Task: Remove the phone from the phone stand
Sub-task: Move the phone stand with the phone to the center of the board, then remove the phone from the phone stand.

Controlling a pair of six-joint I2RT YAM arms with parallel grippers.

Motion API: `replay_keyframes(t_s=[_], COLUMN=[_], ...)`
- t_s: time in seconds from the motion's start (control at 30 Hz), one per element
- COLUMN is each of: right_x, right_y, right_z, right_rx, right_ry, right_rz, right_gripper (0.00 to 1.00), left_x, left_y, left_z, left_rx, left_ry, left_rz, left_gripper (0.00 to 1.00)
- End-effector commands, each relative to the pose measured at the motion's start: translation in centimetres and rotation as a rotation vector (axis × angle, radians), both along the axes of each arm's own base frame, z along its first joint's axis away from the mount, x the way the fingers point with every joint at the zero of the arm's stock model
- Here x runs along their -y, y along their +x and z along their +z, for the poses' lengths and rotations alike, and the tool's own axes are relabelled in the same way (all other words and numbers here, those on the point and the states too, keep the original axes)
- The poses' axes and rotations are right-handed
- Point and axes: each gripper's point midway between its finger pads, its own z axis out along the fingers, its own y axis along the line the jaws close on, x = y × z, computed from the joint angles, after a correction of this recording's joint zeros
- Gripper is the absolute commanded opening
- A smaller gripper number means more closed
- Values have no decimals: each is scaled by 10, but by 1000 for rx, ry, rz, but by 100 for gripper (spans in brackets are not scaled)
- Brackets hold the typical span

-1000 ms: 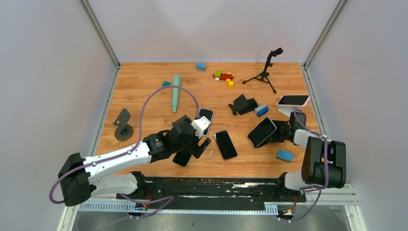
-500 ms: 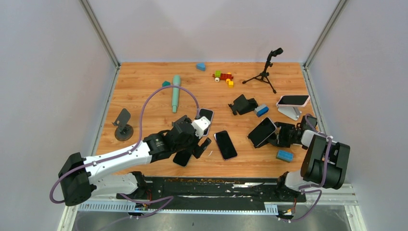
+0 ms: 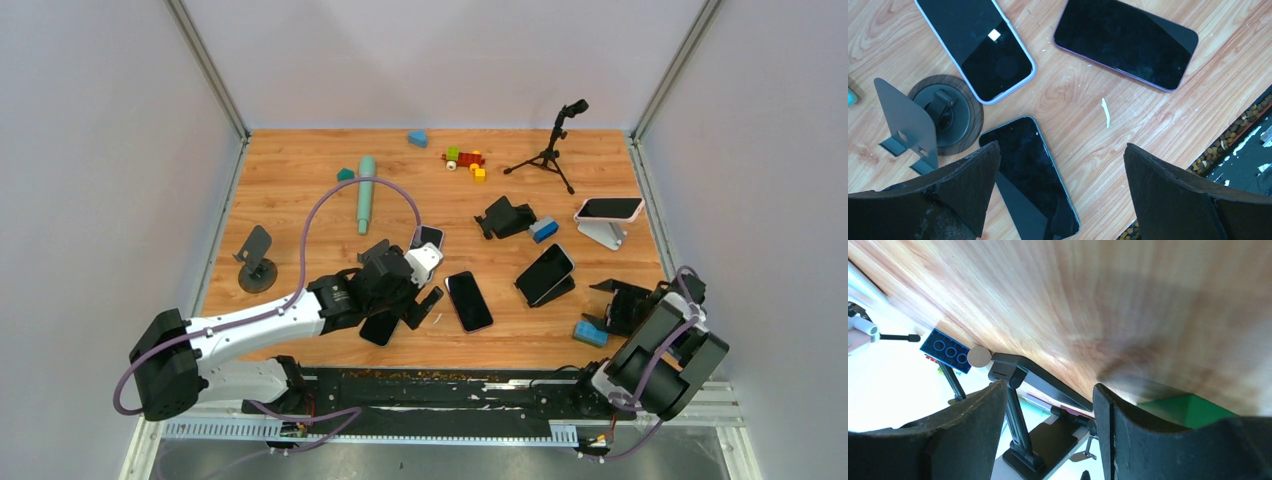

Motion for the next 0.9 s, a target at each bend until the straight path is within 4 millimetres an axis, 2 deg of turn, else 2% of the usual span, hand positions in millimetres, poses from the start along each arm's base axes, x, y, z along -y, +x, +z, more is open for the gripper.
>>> replay_keyframes(t_s=[0.0,0.2,0.37,0.43,0.53,0.63,0.67,0.7,0.87], right_x=[23,71,101,93,66,45,42,37,2], right_y=[-9,-4,-1,6,19,20,19,20,22], right_z=[24,84,150,173,199,214,218,221,235], right_rx=[30,84,175,265,414,478,480,478,521], right_ry=[-94,-409,-743,-831,-969,-1095,-1133,-1160,-1221], right_rz=[19,80,173,277,457,577,609,653,897], right_gripper=[63,61,60,60,60,63,63,65,70], left_x=[25,50,74,86,105,127,133,139,159], left_y=[14,21,30,32,34,39,39,40,43], left_z=[36,59,82,88,90,86,77,83,81], left_rx=[61,74,113,130,134,114,92,86,55], left_ry=[-97,-144,-224,-267,-317,-338,-329,-346,-404], left_rz=[-13,-52,-89,-109,-150,-180,-190,-193,-201], left_gripper=[100,100,100,100,100,100,100,100,100])
